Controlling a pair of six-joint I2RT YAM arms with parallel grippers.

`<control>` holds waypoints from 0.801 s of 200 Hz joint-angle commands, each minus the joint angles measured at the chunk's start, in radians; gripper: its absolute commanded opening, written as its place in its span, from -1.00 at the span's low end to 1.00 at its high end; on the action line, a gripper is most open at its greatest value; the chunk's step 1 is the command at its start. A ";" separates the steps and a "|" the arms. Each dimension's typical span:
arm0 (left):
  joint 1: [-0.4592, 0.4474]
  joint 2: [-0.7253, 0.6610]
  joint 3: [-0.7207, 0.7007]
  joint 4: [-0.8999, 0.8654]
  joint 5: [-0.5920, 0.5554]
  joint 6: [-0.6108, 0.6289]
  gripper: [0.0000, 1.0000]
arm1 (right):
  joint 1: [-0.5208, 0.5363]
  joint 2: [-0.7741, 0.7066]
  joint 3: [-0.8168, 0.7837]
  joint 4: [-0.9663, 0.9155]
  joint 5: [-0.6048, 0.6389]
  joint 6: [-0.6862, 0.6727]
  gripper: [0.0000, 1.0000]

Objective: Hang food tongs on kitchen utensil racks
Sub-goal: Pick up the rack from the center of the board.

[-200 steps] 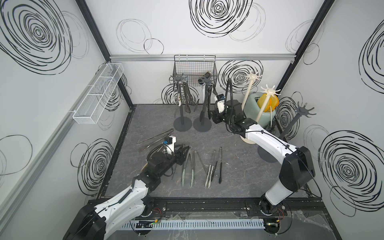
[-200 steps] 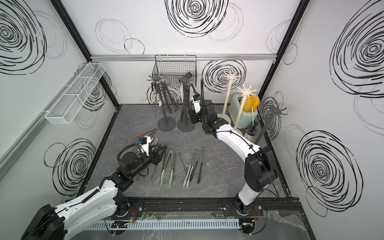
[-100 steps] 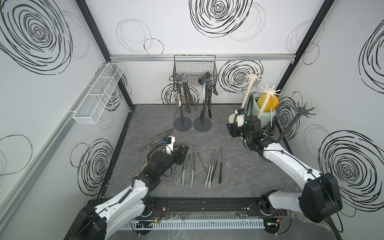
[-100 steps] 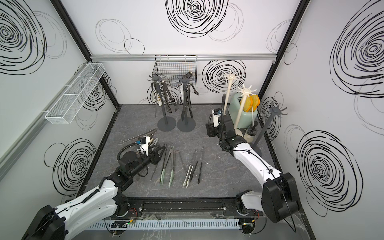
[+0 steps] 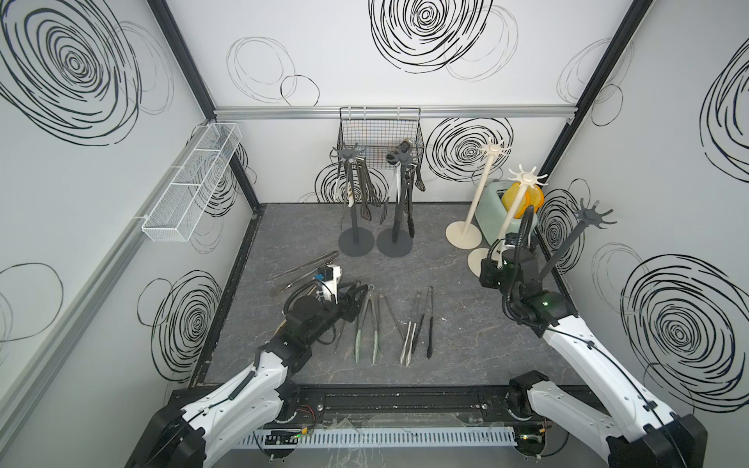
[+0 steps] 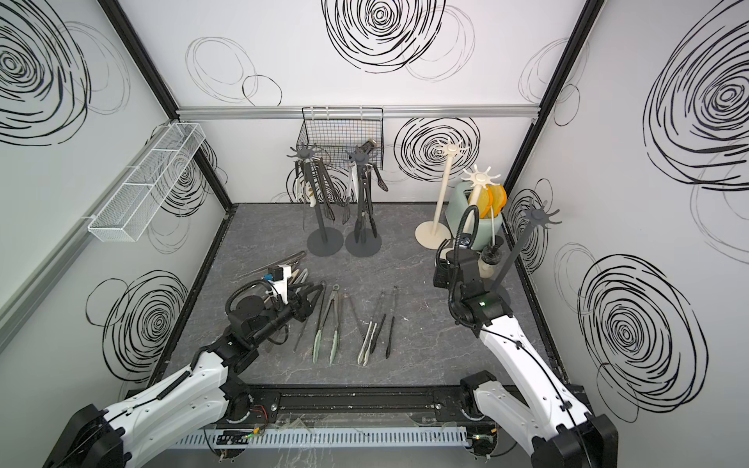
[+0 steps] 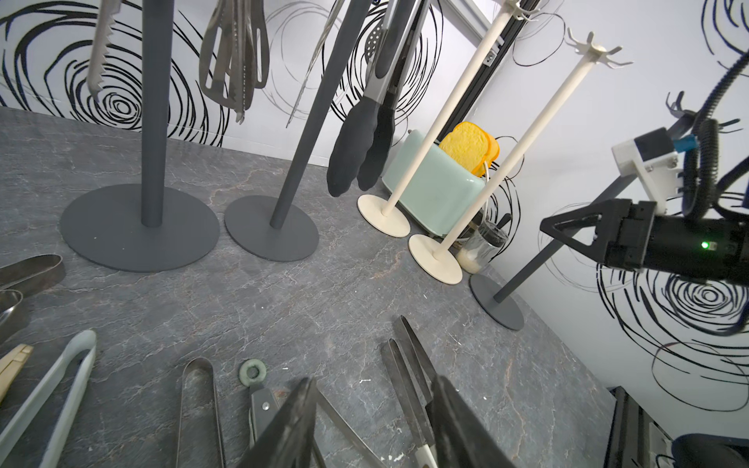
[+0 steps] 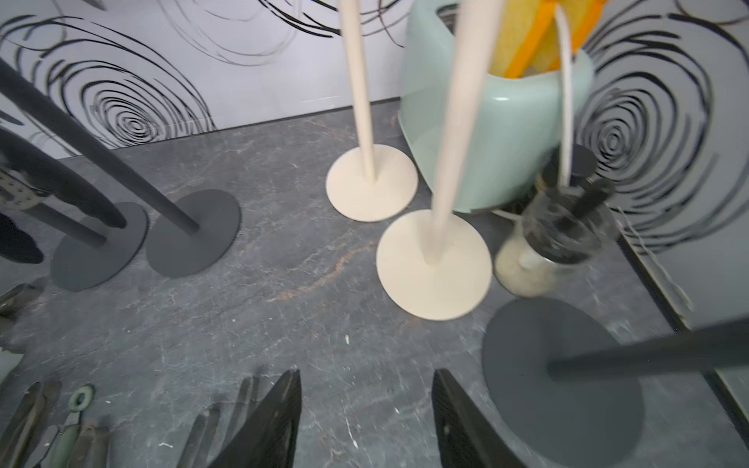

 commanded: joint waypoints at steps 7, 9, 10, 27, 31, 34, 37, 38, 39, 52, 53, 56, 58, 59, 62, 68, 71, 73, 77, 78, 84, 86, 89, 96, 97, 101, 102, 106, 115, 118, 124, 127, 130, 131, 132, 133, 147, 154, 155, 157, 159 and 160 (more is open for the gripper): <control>0.006 -0.021 -0.010 0.097 0.039 -0.020 0.00 | -0.002 -0.047 -0.029 -0.220 0.212 0.153 0.12; 0.006 -0.022 -0.012 0.100 0.041 -0.021 0.00 | -0.003 -0.050 -0.030 -0.222 0.221 0.156 0.12; 0.006 -0.022 -0.013 0.101 0.043 -0.021 0.00 | -0.003 -0.051 -0.030 -0.224 0.226 0.158 0.13; 0.006 -0.028 -0.028 0.127 0.061 -0.026 0.00 | -0.009 -0.058 -0.034 -0.228 0.308 0.177 0.19; 0.006 -0.028 -0.031 0.134 0.065 -0.027 0.01 | -0.014 -0.056 -0.035 -0.225 0.327 0.178 0.20; 0.006 -0.030 -0.034 0.139 0.068 -0.028 0.00 | -0.018 -0.052 -0.034 -0.222 0.339 0.178 0.21; 0.006 -0.031 -0.037 0.145 0.071 -0.029 0.00 | -0.022 -0.050 -0.035 -0.219 0.351 0.177 0.21; 0.006 -0.030 -0.039 0.146 0.071 -0.031 0.00 | -0.024 -0.048 -0.034 -0.217 0.355 0.177 0.22; 0.006 -0.030 -0.039 0.148 0.072 -0.031 0.00 | -0.025 -0.047 -0.035 -0.215 0.358 0.177 0.22; 0.006 -0.030 -0.057 0.179 0.086 -0.038 0.01 | -0.058 -0.022 -0.038 -0.185 0.388 0.167 0.26; 0.006 -0.030 -0.058 0.182 0.087 -0.038 0.01 | -0.061 -0.020 -0.040 -0.182 0.390 0.166 0.26; 0.006 -0.030 -0.062 0.191 0.091 -0.040 0.01 | -0.071 -0.014 -0.041 -0.175 0.395 0.165 0.27; 0.006 -0.030 -0.065 0.197 0.092 -0.042 0.01 | -0.077 -0.010 -0.041 -0.167 0.398 0.166 0.27; 0.006 -0.029 -0.066 0.200 0.094 -0.043 0.01 | -0.080 -0.008 -0.043 -0.164 0.400 0.166 0.28; 0.006 -0.028 -0.070 0.209 0.097 -0.042 0.01 | -0.090 -0.003 -0.044 -0.154 0.404 0.164 0.28; 0.005 -0.027 -0.078 0.224 0.102 -0.044 0.02 | -0.111 0.006 -0.048 -0.133 0.406 0.161 0.29; 0.006 -0.026 -0.081 0.232 0.105 -0.045 0.02 | -0.123 0.012 -0.050 -0.123 0.406 0.158 0.30; 0.006 -0.025 -0.084 0.236 0.107 -0.046 0.02 | -0.130 0.015 -0.051 -0.117 0.407 0.157 0.30; 0.006 -0.022 -0.087 0.245 0.110 -0.045 0.02 | -0.143 0.019 -0.054 -0.099 0.411 0.152 0.30; 0.006 -0.021 -0.088 0.246 0.111 -0.046 0.02 | -0.146 0.020 -0.055 -0.093 0.412 0.150 0.30; 0.006 -0.018 -0.092 0.257 0.116 -0.045 0.02 | -0.162 0.027 -0.060 -0.062 0.417 0.135 0.31; 0.006 -0.017 -0.094 0.260 0.118 -0.044 0.02 | -0.167 0.029 -0.062 -0.056 0.421 0.131 0.32; 0.006 -0.017 -0.096 0.266 0.121 -0.043 0.02 | -0.176 0.033 -0.063 -0.041 0.425 0.126 0.33; 0.006 -0.013 -0.102 0.279 0.130 -0.043 0.02 | -0.194 0.043 -0.064 -0.013 0.433 0.117 0.35; 0.006 -0.012 -0.102 0.281 0.131 -0.043 0.02 | -0.197 0.044 -0.065 -0.008 0.435 0.115 0.35; 0.007 -0.010 -0.105 0.289 0.136 -0.042 0.02 | -0.206 0.049 -0.066 0.010 0.440 0.108 0.37; 0.007 -0.010 -0.105 0.291 0.137 -0.042 0.03 | -0.208 0.051 -0.066 0.013 0.441 0.106 0.37; 0.006 -0.009 -0.108 0.298 0.140 -0.040 0.03 | -0.217 0.056 -0.067 0.028 0.447 0.096 0.38; 0.006 -0.006 -0.113 0.311 0.148 -0.036 0.03 | -0.233 0.068 -0.072 0.074 0.462 0.075 0.39; 0.007 -0.006 -0.113 0.314 0.151 -0.035 0.03 | -0.239 0.071 -0.074 0.091 0.467 0.067 0.40; 0.006 -0.006 -0.116 0.319 0.154 -0.032 0.03 | -0.253 0.079 -0.075 0.117 0.473 0.055 0.41; 0.007 -0.005 -0.116 0.321 0.156 -0.031 0.03 | -0.261 0.081 -0.076 0.128 0.477 0.051 0.42; 0.006 -0.006 -0.118 0.322 0.157 -0.029 0.03 | -0.269 0.085 -0.077 0.142 0.478 0.046 0.42; 0.006 -0.005 -0.118 0.323 0.158 -0.028 0.03 | -0.272 0.085 -0.077 0.147 0.479 0.045 0.42; 0.006 -0.006 -0.118 0.323 0.158 -0.028 0.03 | -0.276 0.086 -0.077 0.151 0.480 0.044 0.42; 0.006 -0.006 -0.117 0.324 0.158 -0.027 0.03 | -0.279 0.087 -0.077 0.156 0.480 0.044 0.42; 0.007 -0.006 -0.122 0.329 0.159 -0.021 0.03 | -0.326 0.096 -0.081 0.217 0.453 0.026 0.42; 0.007 -0.006 -0.125 0.331 0.160 -0.018 0.03 | -0.346 0.098 -0.085 0.252 0.437 0.017 0.42; 0.006 -0.006 -0.125 0.332 0.160 -0.017 0.03 | -0.348 0.099 -0.086 0.255 0.435 0.016 0.42; 0.007 -0.006 -0.126 0.332 0.161 -0.016 0.03 | -0.353 0.101 -0.087 0.267 0.431 0.011 0.43; 0.007 -0.006 -0.126 0.332 0.160 -0.016 0.03 | -0.356 0.103 -0.090 0.278 0.427 0.007 0.42; 0.007 -0.006 -0.126 0.333 0.160 -0.016 0.03 | -0.358 0.103 -0.091 0.283 0.424 0.005 0.42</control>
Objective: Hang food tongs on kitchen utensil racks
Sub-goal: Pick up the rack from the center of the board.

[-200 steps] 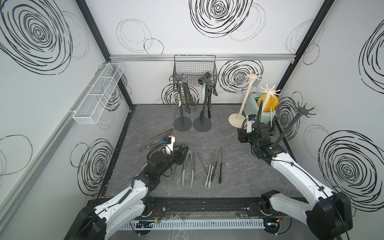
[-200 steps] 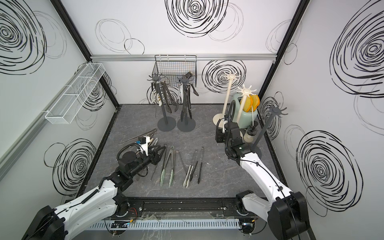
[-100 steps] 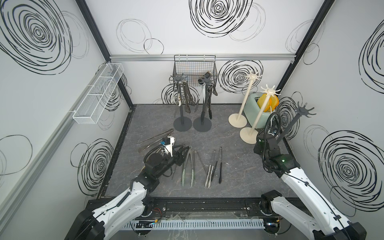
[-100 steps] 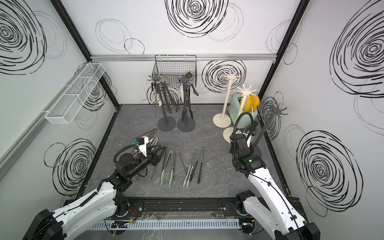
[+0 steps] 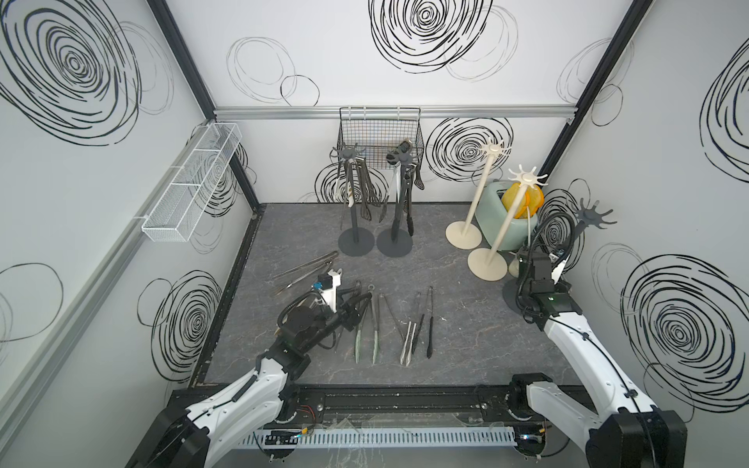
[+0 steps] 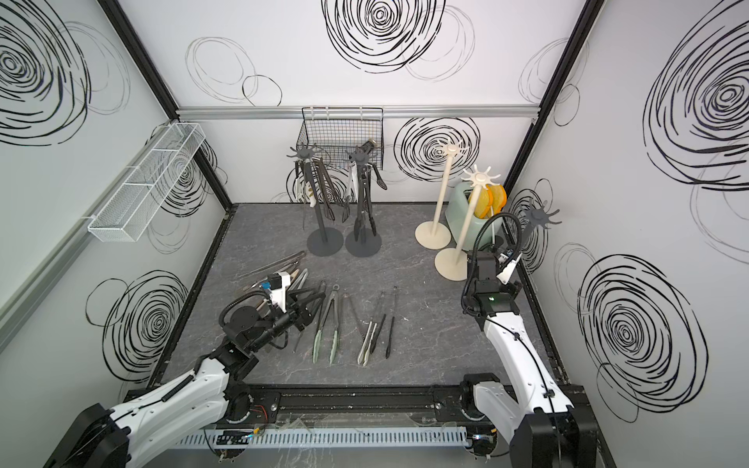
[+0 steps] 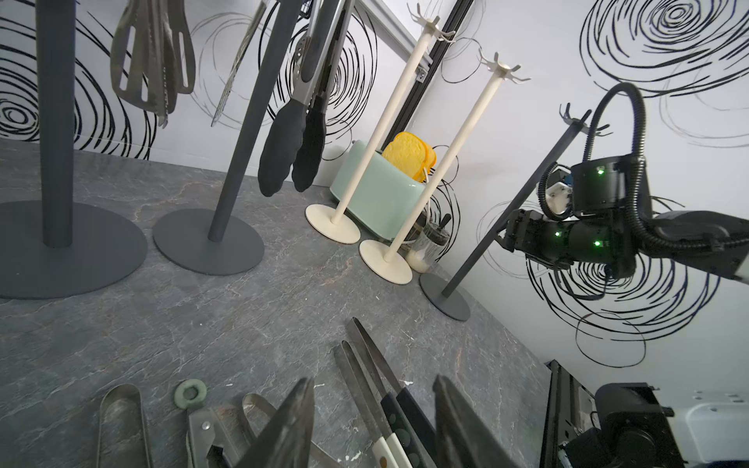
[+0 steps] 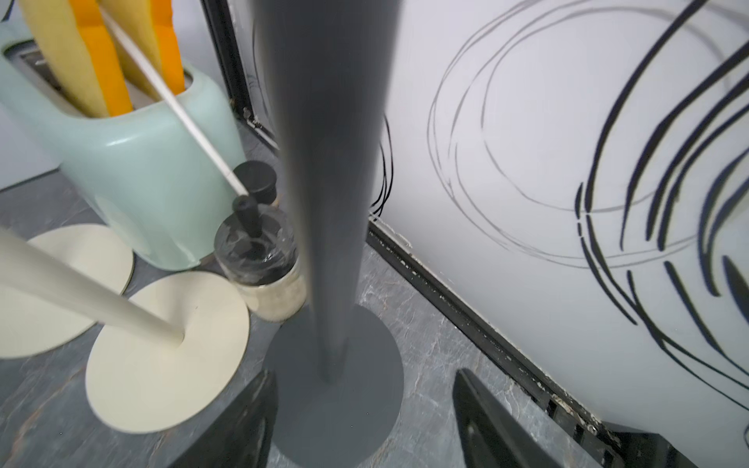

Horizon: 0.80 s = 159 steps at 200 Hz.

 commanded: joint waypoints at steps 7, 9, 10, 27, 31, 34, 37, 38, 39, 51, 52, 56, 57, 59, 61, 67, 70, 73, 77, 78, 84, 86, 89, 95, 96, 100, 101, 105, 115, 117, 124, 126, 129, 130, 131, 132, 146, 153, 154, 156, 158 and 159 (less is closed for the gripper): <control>0.007 -0.002 -0.018 0.094 0.023 0.012 0.03 | -0.066 0.016 -0.024 0.200 -0.014 -0.057 0.42; 0.006 -0.001 -0.019 0.095 0.023 0.013 0.03 | -0.069 0.018 -0.026 0.207 -0.019 -0.059 0.42; 0.006 -0.001 -0.019 0.095 0.023 0.013 0.03 | -0.071 0.019 -0.026 0.210 -0.020 -0.060 0.42; 0.008 0.001 -0.023 0.094 0.018 0.015 0.03 | -0.095 0.041 -0.032 0.274 -0.052 -0.082 0.38; 0.009 0.001 -0.024 0.092 0.018 0.017 0.03 | -0.099 0.045 -0.034 0.288 -0.061 -0.086 0.37; 0.009 0.001 -0.024 0.092 0.017 0.017 0.03 | -0.104 0.050 -0.035 0.297 -0.069 -0.088 0.35; 0.010 0.001 -0.024 0.092 0.017 0.019 0.03 | -0.107 0.053 -0.036 0.304 -0.077 -0.090 0.35; 0.010 0.001 -0.024 0.092 0.018 0.019 0.03 | -0.107 0.054 -0.037 0.307 -0.078 -0.091 0.34; 0.010 0.001 -0.024 0.091 0.017 0.020 0.03 | -0.109 0.055 -0.037 0.309 -0.082 -0.091 0.34; 0.011 0.002 -0.024 0.088 0.015 0.023 0.03 | -0.118 0.066 -0.042 0.336 -0.115 -0.097 0.29; 0.011 0.002 -0.024 0.088 0.014 0.023 0.03 | -0.119 0.067 -0.042 0.338 -0.117 -0.097 0.28; 0.012 0.002 -0.024 0.087 0.014 0.024 0.03 | -0.121 0.070 -0.044 0.345 -0.126 -0.097 0.26; 0.013 0.002 -0.024 0.086 0.014 0.024 0.02 | -0.121 0.070 -0.044 0.347 -0.128 -0.097 0.26; 0.013 0.002 -0.023 0.086 0.014 0.025 0.02 | -0.122 0.072 -0.045 0.349 -0.133 -0.098 0.25; 0.013 0.002 -0.023 0.086 0.013 0.024 0.03 | -0.122 0.072 -0.047 0.353 -0.136 -0.100 0.24; 0.013 0.002 -0.022 0.084 0.012 0.025 0.02 | -0.123 0.075 -0.052 0.367 -0.143 -0.105 0.21; 0.013 0.003 -0.022 0.084 0.012 0.025 0.03 | -0.125 0.077 -0.055 0.372 -0.147 -0.106 0.19; 0.012 0.001 -0.022 0.085 0.011 0.025 0.03 | -0.126 0.077 -0.057 0.377 -0.151 -0.108 0.18; 0.014 0.003 -0.022 0.084 0.011 0.026 0.03 | -0.128 0.079 -0.061 0.383 -0.155 -0.111 0.15; 0.014 0.003 -0.022 0.084 0.011 0.026 0.03 | -0.129 0.079 -0.061 0.384 -0.156 -0.111 0.15; 0.014 0.004 -0.022 0.083 0.009 0.027 0.03 | -0.132 0.082 -0.066 0.393 -0.164 -0.113 0.11; 0.014 0.004 -0.022 0.083 0.009 0.026 0.03 | -0.133 0.082 -0.068 0.394 -0.166 -0.114 0.10; 0.014 0.004 -0.022 0.082 0.009 0.027 0.03 | -0.135 0.082 -0.071 0.400 -0.169 -0.113 0.07; 0.014 0.004 -0.022 0.081 0.008 0.028 0.02 | -0.138 0.082 -0.076 0.410 -0.180 -0.117 0.02; 0.014 0.005 -0.022 0.080 0.008 0.027 0.03 | -0.138 0.082 -0.077 0.410 -0.182 -0.117 0.01; 0.014 0.004 -0.022 0.080 0.007 0.027 0.03 | -0.140 0.081 -0.081 0.418 -0.189 -0.121 -0.02; 0.014 0.005 -0.022 0.080 0.006 0.027 0.03 | -0.141 0.081 -0.082 0.420 -0.190 -0.121 -0.03; 0.014 0.005 -0.022 0.078 0.006 0.028 0.03 | -0.143 0.080 -0.085 0.426 -0.196 -0.123 -0.07; 0.014 0.005 -0.022 0.075 0.005 0.031 0.03 | -0.144 0.080 -0.090 0.431 -0.206 -0.126 -0.19; 0.014 0.005 -0.022 0.074 0.004 0.031 0.03 | -0.145 0.080 -0.092 0.430 -0.207 -0.126 -0.22; 0.014 0.004 -0.022 0.072 0.001 0.031 0.03 | -0.146 0.079 -0.093 0.429 -0.210 -0.126 -0.35; 0.014 0.004 -0.022 0.072 0.001 0.030 0.03 | -0.146 0.081 -0.093 0.430 -0.211 -0.127 -0.38; 0.014 0.004 -0.022 0.071 0.001 0.030 0.03 | -0.146 0.079 -0.093 0.430 -0.212 -0.128 -0.44; 0.014 0.003 -0.022 0.071 0.000 0.031 0.03 | -0.146 0.078 -0.094 0.430 -0.212 -0.128 -0.46; 0.014 0.004 -0.022 0.071 0.000 0.032 0.03 | -0.146 0.078 -0.095 0.430 -0.213 -0.128 -0.48; 0.014 0.004 -0.022 0.071 0.000 0.032 0.03 | -0.146 0.078 -0.095 0.430 -0.213 -0.128 -0.50; 0.014 0.004 -0.022 0.069 0.000 0.033 0.03 | -0.147 0.074 -0.100 0.429 -0.214 -0.129 -0.72; 0.014 0.004 -0.022 0.069 -0.002 0.033 0.03 | -0.147 0.071 -0.102 0.430 -0.216 -0.129 -0.84; 0.014 0.004 -0.022 0.069 -0.002 0.033 0.03 | -0.148 0.071 -0.103 0.430 -0.216 -0.129 -0.85; 0.014 0.004 -0.022 0.069 -0.002 0.033 0.03 | -0.148 0.071 -0.103 0.430 -0.216 -0.129 -0.88; 0.014 0.005 -0.022 0.069 -0.002 0.035 0.02 | -0.148 0.070 -0.104 0.429 -0.216 -0.129 -0.92; 0.014 0.005 -0.022 0.069 -0.002 0.035 0.02 | -0.148 0.069 -0.104 0.429 -0.216 -0.129 -0.93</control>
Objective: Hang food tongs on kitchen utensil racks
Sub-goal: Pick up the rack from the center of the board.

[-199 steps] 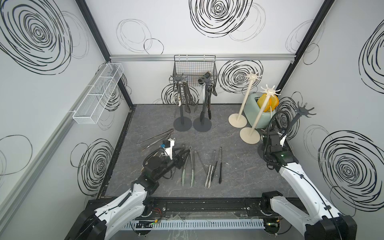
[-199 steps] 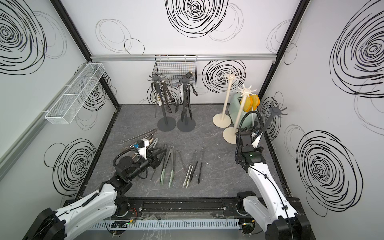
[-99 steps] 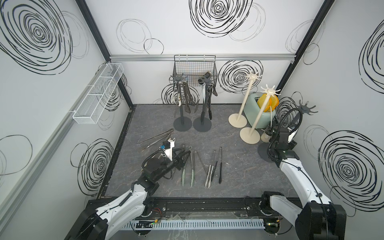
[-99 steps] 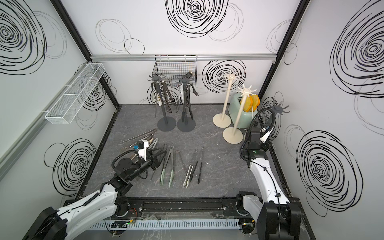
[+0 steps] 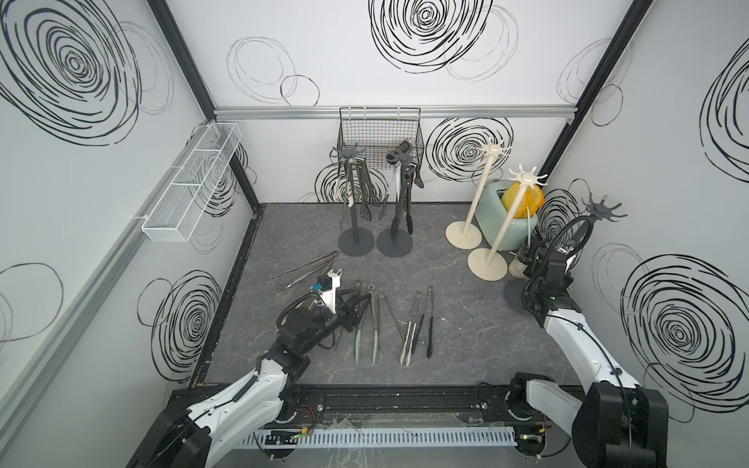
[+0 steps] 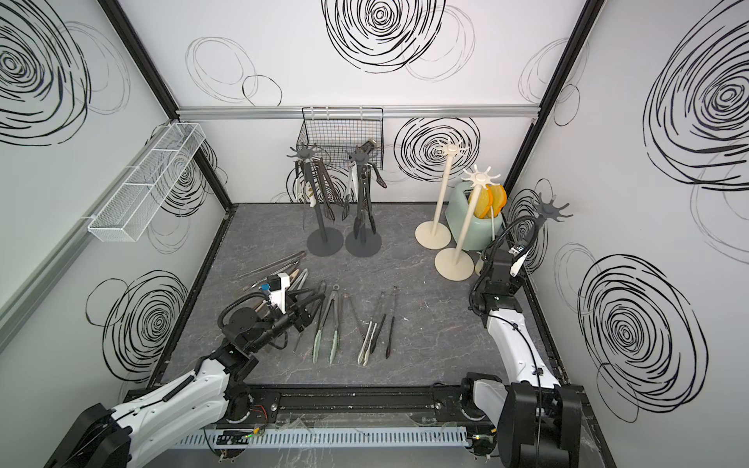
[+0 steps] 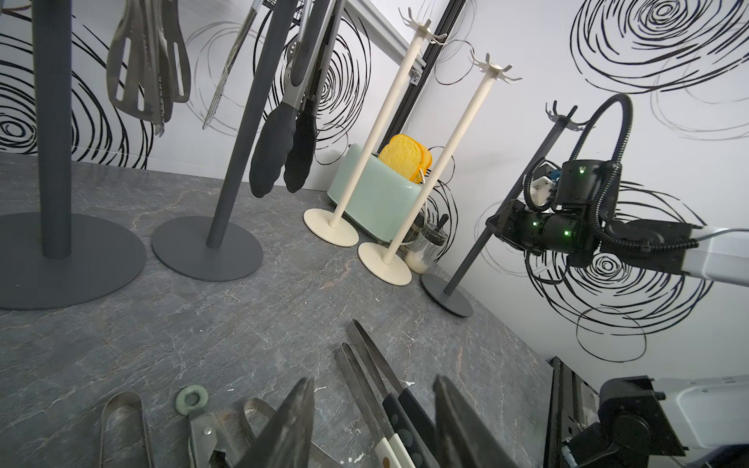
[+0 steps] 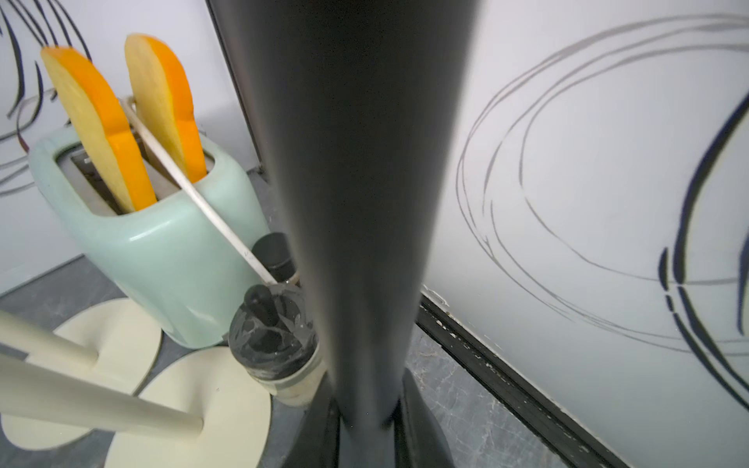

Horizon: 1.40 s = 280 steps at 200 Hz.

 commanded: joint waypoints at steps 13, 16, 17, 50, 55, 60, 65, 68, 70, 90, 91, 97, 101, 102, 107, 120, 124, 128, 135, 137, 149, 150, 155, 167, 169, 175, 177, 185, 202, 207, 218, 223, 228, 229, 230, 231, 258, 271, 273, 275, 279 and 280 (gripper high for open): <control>0.007 0.003 -0.009 0.050 -0.006 0.015 0.03 | -0.007 -0.012 -0.015 0.026 -0.026 0.002 -1.00; 0.007 0.004 -0.010 0.050 -0.006 0.015 0.03 | -0.007 -0.013 -0.016 0.027 -0.027 0.002 -1.00; 0.007 0.004 -0.010 0.050 -0.006 0.015 0.03 | -0.007 -0.013 -0.015 0.026 -0.027 0.003 -1.00; 0.007 0.005 -0.011 0.051 -0.004 0.018 0.02 | -0.005 -0.026 -0.011 0.003 -0.042 0.003 -1.00; 0.007 0.004 -0.011 0.052 -0.004 0.019 0.02 | -0.005 -0.031 -0.009 -0.005 -0.050 0.002 -1.00; 0.007 0.004 -0.014 0.054 -0.005 0.018 0.02 | -0.005 -0.034 -0.005 -0.014 -0.061 0.002 -1.00; 0.007 0.002 -0.016 0.057 -0.006 0.019 0.02 | -0.005 -0.038 0.000 -0.025 -0.073 0.002 -1.00; 0.007 0.002 -0.017 0.057 -0.007 0.018 0.02 | -0.004 -0.038 0.003 -0.034 -0.080 0.001 -1.00; 0.007 0.002 -0.018 0.058 -0.008 0.017 0.02 | -0.005 -0.042 0.006 -0.040 -0.084 0.002 -1.00; 0.007 0.002 -0.019 0.060 -0.005 0.021 0.03 | 0.000 -0.074 0.020 -0.089 -0.111 0.016 -1.00; 0.007 0.002 -0.019 0.060 -0.004 0.022 0.03 | 0.000 -0.077 0.020 -0.090 -0.112 0.016 -1.00; 0.007 0.002 -0.019 0.060 -0.002 0.023 0.02 | 0.002 -0.094 0.019 -0.102 -0.120 0.019 -1.00; 0.007 0.002 -0.019 0.060 -0.001 0.023 0.02 | 0.005 -0.106 0.018 -0.108 -0.126 0.018 -1.00; 0.007 0.002 -0.019 0.060 -0.001 0.024 0.02 | 0.005 -0.107 0.017 -0.109 -0.128 0.018 -1.00; 0.007 0.002 -0.019 0.061 0.000 0.025 0.02 | 0.009 -0.125 0.014 -0.116 -0.135 0.018 -1.00; 0.008 0.002 -0.019 0.063 -0.001 0.026 0.02 | 0.026 -0.166 0.005 -0.131 -0.158 0.008 -1.00; 0.008 0.003 -0.019 0.064 0.001 0.026 0.03 | 0.034 -0.177 0.004 -0.139 -0.166 0.007 -1.00; 0.007 0.004 -0.019 0.065 0.001 0.028 0.02 | 0.041 -0.187 0.003 -0.147 -0.176 0.005 -1.00; 0.007 0.004 -0.019 0.066 0.001 0.028 0.02 | 0.055 -0.202 0.003 -0.162 -0.188 -0.001 -1.00; 0.007 0.003 -0.020 0.066 0.001 0.028 0.02 | 0.060 -0.207 0.002 -0.166 -0.192 -0.004 -1.00; 0.007 0.003 -0.022 0.066 0.000 0.027 0.02 | 0.091 -0.228 0.002 -0.187 -0.216 -0.018 -1.00; 0.007 0.003 -0.022 0.067 0.000 0.027 0.02 | 0.093 -0.229 0.002 -0.188 -0.217 -0.018 -1.00; 0.007 0.002 -0.022 0.068 0.000 0.026 0.02 | 0.108 -0.236 0.001 -0.194 -0.227 -0.024 -1.00; 0.007 0.000 -0.024 0.068 0.000 0.025 0.02 | 0.145 -0.255 -0.002 -0.194 -0.255 -0.047 -1.00; 0.007 0.001 -0.024 0.068 0.000 0.025 0.02 | 0.152 -0.258 -0.004 -0.191 -0.258 -0.051 -1.00; 0.007 -0.001 -0.024 0.068 -0.002 0.025 0.02 | 0.173 -0.269 -0.008 -0.181 -0.270 -0.064 -1.00; 0.007 -0.001 -0.025 0.068 -0.002 0.025 0.02 | 0.180 -0.271 -0.010 -0.177 -0.274 -0.068 -1.00; 0.007 -0.002 -0.025 0.068 -0.003 0.023 0.02 | 0.206 -0.285 -0.017 -0.158 -0.293 -0.085 -1.00; 0.007 -0.008 -0.027 0.066 -0.008 0.022 0.02 | 0.257 -0.311 -0.035 -0.091 -0.334 -0.136 -1.00; 0.007 -0.010 -0.028 0.065 -0.010 0.022 0.02 | 0.270 -0.315 -0.040 -0.069 -0.343 -0.150 -1.00; 0.007 -0.013 -0.031 0.065 -0.015 0.021 0.02 | 0.294 -0.316 -0.048 -0.022 -0.364 -0.180 -1.00; 0.007 -0.013 -0.032 0.065 -0.017 0.021 0.02 | 0.304 -0.313 -0.051 -0.001 -0.371 -0.192 -1.00; 0.007 -0.014 -0.034 0.065 -0.017 0.022 0.02 | 0.313 -0.307 -0.053 0.023 -0.377 -0.201 -1.00; 0.007 -0.015 -0.034 0.065 -0.018 0.023 0.02 | 0.314 -0.306 -0.053 0.029 -0.378 -0.205 -1.00; 0.007 -0.015 -0.034 0.065 -0.017 0.022 0.02 | 0.316 -0.305 -0.054 0.034 -0.379 -0.206 -1.00; 0.007 -0.015 -0.034 0.065 -0.018 0.022 0.02 | 0.317 -0.304 -0.054 0.039 -0.381 -0.208 -1.00; 0.007 -0.011 -0.041 0.065 -0.027 0.024 0.02 | 0.354 -0.245 -0.067 0.200 -0.412 -0.253 -1.00; 0.007 -0.007 -0.042 0.065 -0.028 0.026 0.02 | 0.363 -0.201 -0.058 0.275 -0.421 -0.266 -1.00; 0.007 -0.006 -0.041 0.065 -0.029 0.026 0.02 | 0.364 -0.192 -0.055 0.284 -0.426 -0.267 -1.00; 0.007 -0.005 -0.041 0.065 -0.029 0.026 0.02 | 0.366 -0.182 -0.051 0.293 -0.427 -0.269 -1.00; 0.007 -0.003 -0.041 0.065 -0.028 0.027 0.02 | 0.369 -0.165 -0.042 0.313 -0.432 -0.271 -1.00; 0.007 -0.003 -0.041 0.065 -0.028 0.027 0.02 | 0.370 -0.161 -0.040 0.316 -0.433 -0.271 -1.00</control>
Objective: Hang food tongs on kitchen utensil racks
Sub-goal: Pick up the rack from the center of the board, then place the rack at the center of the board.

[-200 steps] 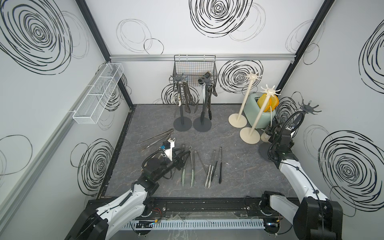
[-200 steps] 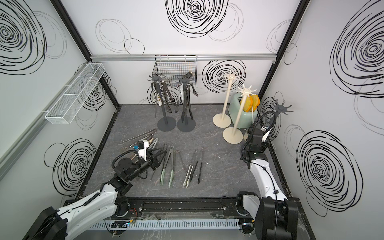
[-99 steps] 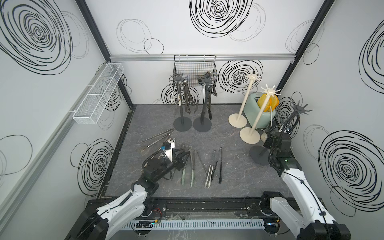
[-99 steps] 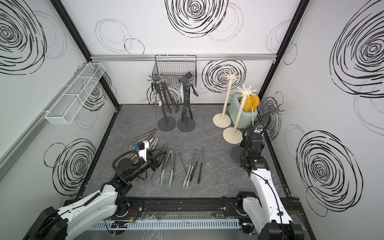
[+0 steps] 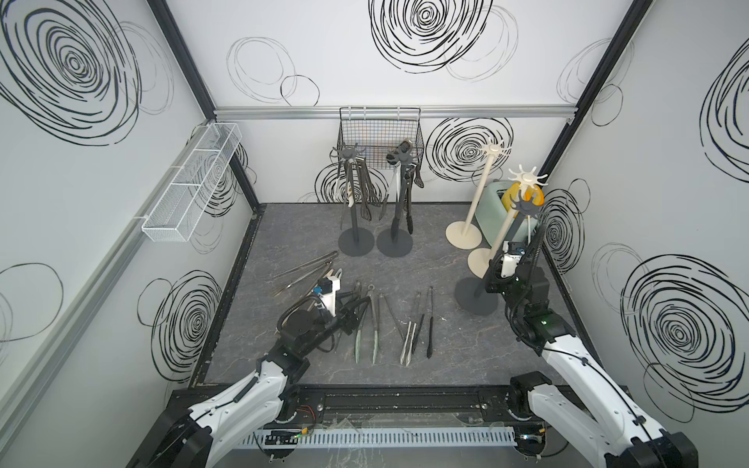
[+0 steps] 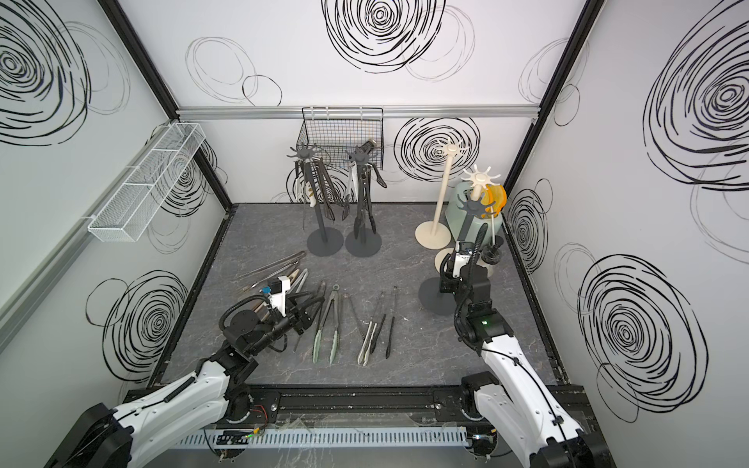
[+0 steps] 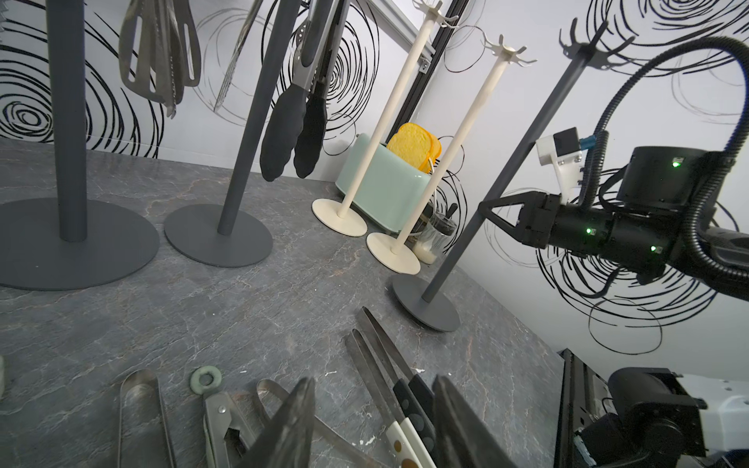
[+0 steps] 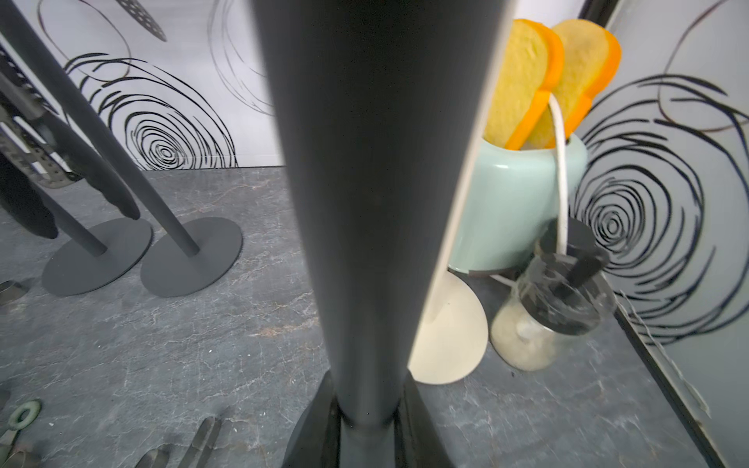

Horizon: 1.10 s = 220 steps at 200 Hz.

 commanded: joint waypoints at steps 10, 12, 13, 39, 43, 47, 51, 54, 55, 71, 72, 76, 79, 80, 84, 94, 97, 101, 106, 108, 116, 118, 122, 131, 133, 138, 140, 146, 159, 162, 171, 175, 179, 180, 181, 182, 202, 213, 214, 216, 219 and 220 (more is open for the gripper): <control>0.007 0.003 -0.007 0.063 -0.014 0.010 0.02 | 0.024 0.098 0.071 0.367 -0.046 -0.062 -1.00; 0.006 0.004 -0.007 0.063 -0.015 0.011 0.02 | 0.025 0.109 0.077 0.372 -0.048 -0.064 -1.00; 0.007 0.004 -0.007 0.063 -0.015 0.012 0.02 | 0.026 0.113 0.078 0.378 -0.050 -0.064 -1.00; 0.008 0.011 -0.007 0.061 -0.022 0.010 0.02 | 0.044 0.246 0.162 0.462 -0.085 -0.077 -1.00; 0.007 0.011 -0.007 0.061 -0.023 0.011 0.02 | 0.048 0.268 0.173 0.478 -0.090 -0.080 -1.00; 0.007 0.012 -0.007 0.060 -0.024 0.011 0.01 | 0.052 0.288 0.188 0.491 -0.093 -0.083 -1.00; 0.007 0.012 -0.007 0.059 -0.025 0.009 0.02 | 0.054 0.311 0.200 0.503 -0.096 -0.086 -1.00; 0.007 0.013 -0.006 0.058 -0.027 0.009 0.02 | 0.056 0.327 0.212 0.511 -0.100 -0.089 -1.00; 0.007 0.013 -0.006 0.058 -0.027 0.009 0.02 | 0.058 0.332 0.216 0.513 -0.101 -0.090 -1.00; 0.007 0.013 -0.001 0.047 -0.033 0.009 0.02 | 0.067 0.416 0.274 0.549 -0.113 -0.098 -1.00; 0.007 0.012 0.000 0.046 -0.034 0.009 0.02 | 0.068 0.423 0.278 0.551 -0.114 -0.098 -1.00; 0.008 0.012 0.002 0.042 -0.035 0.009 0.02 | 0.068 0.444 0.291 0.560 -0.119 -0.099 -1.00; 0.009 0.013 0.004 0.039 -0.036 0.010 0.02 | 0.070 0.460 0.300 0.567 -0.123 -0.100 -1.00; 0.009 0.013 0.004 0.039 -0.037 0.010 0.02 | 0.071 0.465 0.303 0.569 -0.124 -0.100 -1.00; 0.008 0.014 0.006 0.035 -0.038 0.011 0.01 | 0.071 0.485 0.315 0.577 -0.129 -0.100 -1.00; 0.009 0.014 0.011 0.026 -0.043 0.009 0.01 | 0.076 0.534 0.350 0.592 -0.140 -0.104 -1.00; 0.008 0.014 0.011 0.025 -0.044 0.009 0.02 | 0.076 0.547 0.359 0.597 -0.142 -0.104 -1.00; 0.009 0.014 0.013 0.022 -0.044 0.008 0.02 | 0.078 0.567 0.371 0.601 -0.146 -0.106 -1.00; 0.008 0.014 0.014 0.019 -0.046 0.007 0.02 | 0.080 0.588 0.385 0.606 -0.152 -0.106 -1.00; 0.009 0.015 0.014 0.018 -0.047 0.005 0.02 | 0.080 0.598 0.391 0.608 -0.154 -0.107 -1.00; 0.008 0.015 0.016 0.015 -0.049 0.003 0.02 | 0.085 0.630 0.413 0.616 -0.164 -0.111 -1.00; 0.009 0.016 0.016 0.014 -0.050 0.003 0.01 | 0.086 0.639 0.418 0.619 -0.165 -0.111 -1.00; 0.009 0.015 0.017 0.012 -0.051 0.003 0.02 | 0.086 0.654 0.429 0.622 -0.170 -0.112 -1.00; 0.008 0.014 0.019 0.008 -0.053 0.003 0.02 | 0.088 0.688 0.451 0.628 -0.179 -0.113 -1.00; 0.009 0.016 0.020 0.006 -0.055 0.004 0.02 | 0.089 0.696 0.455 0.629 -0.181 -0.114 -1.00; 0.009 0.017 0.022 0.003 -0.056 0.003 0.02 | 0.091 0.712 0.467 0.631 -0.185 -0.115 -1.00; 0.010 0.018 0.022 0.002 -0.056 0.004 0.02 | 0.091 0.718 0.471 0.632 -0.185 -0.115 -1.00; 0.010 0.017 0.025 -0.003 -0.058 0.004 0.02 | 0.092 0.737 0.485 0.636 -0.187 -0.118 -1.00; 0.010 0.021 0.031 -0.010 -0.058 0.007 0.02 | 0.092 0.774 0.508 0.640 -0.195 -0.119 -1.00; 0.010 0.023 0.033 -0.012 -0.059 0.008 0.02 | 0.092 0.781 0.514 0.641 -0.195 -0.120 -1.00; 0.011 0.026 0.037 -0.014 -0.061 0.010 0.02 | 0.092 0.804 0.529 0.645 -0.198 -0.120 -1.00; 0.012 0.028 0.038 -0.016 -0.060 0.010 0.02 | 0.092 0.813 0.535 0.645 -0.199 -0.120 -1.00; 0.012 0.031 0.040 -0.017 -0.061 0.012 0.02 | 0.092 0.821 0.541 0.646 -0.202 -0.120 -1.00; 0.011 0.032 0.040 -0.017 -0.061 0.012 0.02 | 0.093 0.823 0.543 0.646 -0.203 -0.119 -1.00; 0.012 0.032 0.040 -0.017 -0.060 0.012 0.02 | 0.093 0.825 0.544 0.646 -0.203 -0.119 -1.00; 0.012 0.032 0.041 -0.017 -0.060 0.012 0.02 | 0.093 0.827 0.546 0.646 -0.203 -0.119 -1.00; 0.012 0.042 0.045 -0.016 -0.058 0.012 0.02 | 0.094 0.862 0.566 0.650 -0.211 -0.117 -1.00; 0.012 0.047 0.048 -0.014 -0.058 0.012 0.01 | 0.097 0.880 0.573 0.652 -0.213 -0.116 -1.00; 0.012 0.047 0.048 -0.014 -0.058 0.012 0.01 | 0.097 0.881 0.574 0.653 -0.213 -0.116 -1.00; 0.011 0.049 0.048 -0.014 -0.058 0.013 0.01 | 0.097 0.883 0.576 0.653 -0.213 -0.115 -1.00; 0.011 0.050 0.048 -0.013 -0.058 0.013 0.01 | 0.097 0.887 0.577 0.653 -0.214 -0.115 -1.00; 0.012 0.051 0.048 -0.013 -0.058 0.013 0.01 | 0.097 0.888 0.578 0.653 -0.214 -0.115 -1.00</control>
